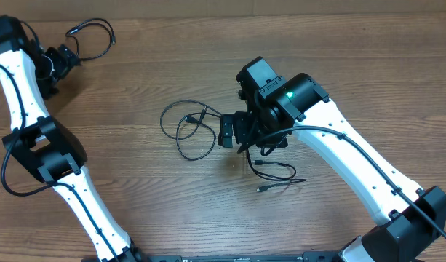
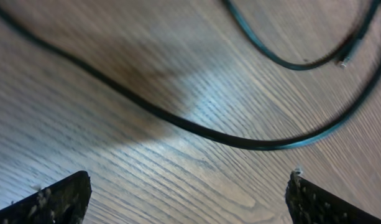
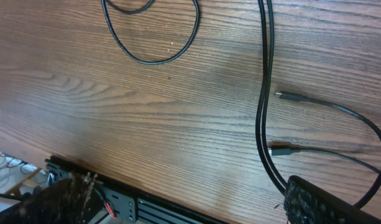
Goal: Untangle cables
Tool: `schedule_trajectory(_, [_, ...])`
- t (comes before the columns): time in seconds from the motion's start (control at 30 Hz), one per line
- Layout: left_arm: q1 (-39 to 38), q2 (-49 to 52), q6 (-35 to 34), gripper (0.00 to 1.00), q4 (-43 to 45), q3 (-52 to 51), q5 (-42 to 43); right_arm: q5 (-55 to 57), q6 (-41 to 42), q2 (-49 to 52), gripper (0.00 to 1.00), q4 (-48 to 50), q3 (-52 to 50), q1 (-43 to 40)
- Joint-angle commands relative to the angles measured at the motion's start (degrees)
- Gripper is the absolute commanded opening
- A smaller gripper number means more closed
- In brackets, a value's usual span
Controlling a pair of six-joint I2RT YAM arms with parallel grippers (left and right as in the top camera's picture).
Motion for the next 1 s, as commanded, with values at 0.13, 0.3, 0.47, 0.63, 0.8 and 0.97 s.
schedule_trajectory(0.13, [0.33,0.55,-16.79,1.0,6.27,-7.37,-2.51,-0.24,-1.14,0.07,1.0,0.37,-0.13,0.26])
schedule_trajectory(0.3, [0.33,0.61,-15.82,0.93,15.74,-11.82,-2.64,-0.26,-1.11,0.07,1.0,0.15,-0.13,0.26])
schedule_trajectory(0.47, [0.39,0.61,-5.25,0.88,24.26,-12.55,-8.9,-0.26,-1.09,0.07,1.0,-0.11,-0.13,0.26])
schedule_trajectory(0.63, [0.79,0.59,9.16,0.84,32.48,-12.55,-9.03,-0.26,-1.07,0.07,1.0,-0.07,-0.13,0.26])
schedule_trajectory(0.8, [0.7,0.59,14.56,0.81,35.78,-8.76,-8.59,-0.31,-0.83,0.07,1.0,-0.11,-0.13,0.26])
schedule_trajectory(0.97, [0.28,0.5,14.51,0.92,31.95,-3.43,-6.58,-0.28,-0.63,0.07,1.0,0.07,-0.13,0.26])
